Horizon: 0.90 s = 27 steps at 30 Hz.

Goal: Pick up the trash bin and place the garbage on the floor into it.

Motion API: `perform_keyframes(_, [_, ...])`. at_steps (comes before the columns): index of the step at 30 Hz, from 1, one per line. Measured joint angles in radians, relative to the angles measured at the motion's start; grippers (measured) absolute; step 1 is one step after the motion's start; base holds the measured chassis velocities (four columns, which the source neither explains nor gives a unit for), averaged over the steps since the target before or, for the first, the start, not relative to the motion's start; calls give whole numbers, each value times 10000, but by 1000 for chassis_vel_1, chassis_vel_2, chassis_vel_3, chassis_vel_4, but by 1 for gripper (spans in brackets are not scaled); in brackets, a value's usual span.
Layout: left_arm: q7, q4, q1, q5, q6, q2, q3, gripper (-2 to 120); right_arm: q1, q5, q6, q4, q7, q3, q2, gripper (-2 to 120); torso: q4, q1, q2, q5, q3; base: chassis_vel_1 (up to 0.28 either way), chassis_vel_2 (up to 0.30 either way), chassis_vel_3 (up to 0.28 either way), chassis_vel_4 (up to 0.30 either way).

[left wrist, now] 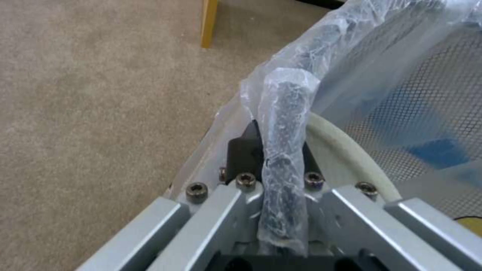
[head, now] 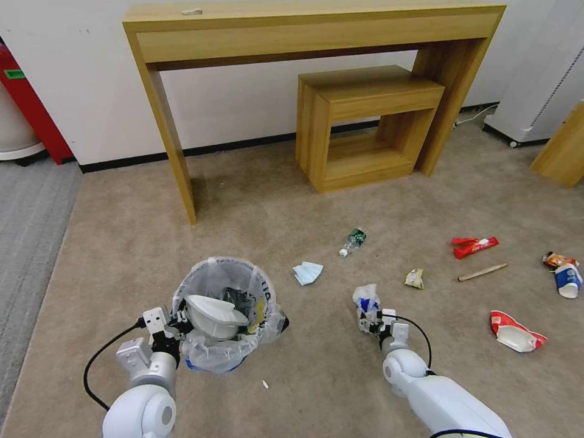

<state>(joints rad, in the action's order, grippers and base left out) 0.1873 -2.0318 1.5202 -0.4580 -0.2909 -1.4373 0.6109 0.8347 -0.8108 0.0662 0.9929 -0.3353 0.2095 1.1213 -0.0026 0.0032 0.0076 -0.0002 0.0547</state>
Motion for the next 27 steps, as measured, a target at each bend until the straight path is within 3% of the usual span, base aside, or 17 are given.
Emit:
perform_keyframes(4, [-7,103,-72,-17,46,1,-32,1,-85,241,113,-129,23,101,140,89,1,1,0,2,0,0,0,0,0])
perform_keyframes(14, [-19,158,-145,-109,176,21,-45,1,-109,842,543,-593,564,255,204,47,1,0,0,2,0,0,0,0,0])
perform_keyframes(19, [-18,160,-156,-121,195,18,-37,1,-135,944,726,-770,860,276,185,34,1,0,0,2,-1,0,0,0,0])
perform_keyframes(27, [6,234,-190,-121,226,-13,-24,1,93,200,1779,-75,2419,74,-340,4,1,0,0,5,0,0,0,0,0])
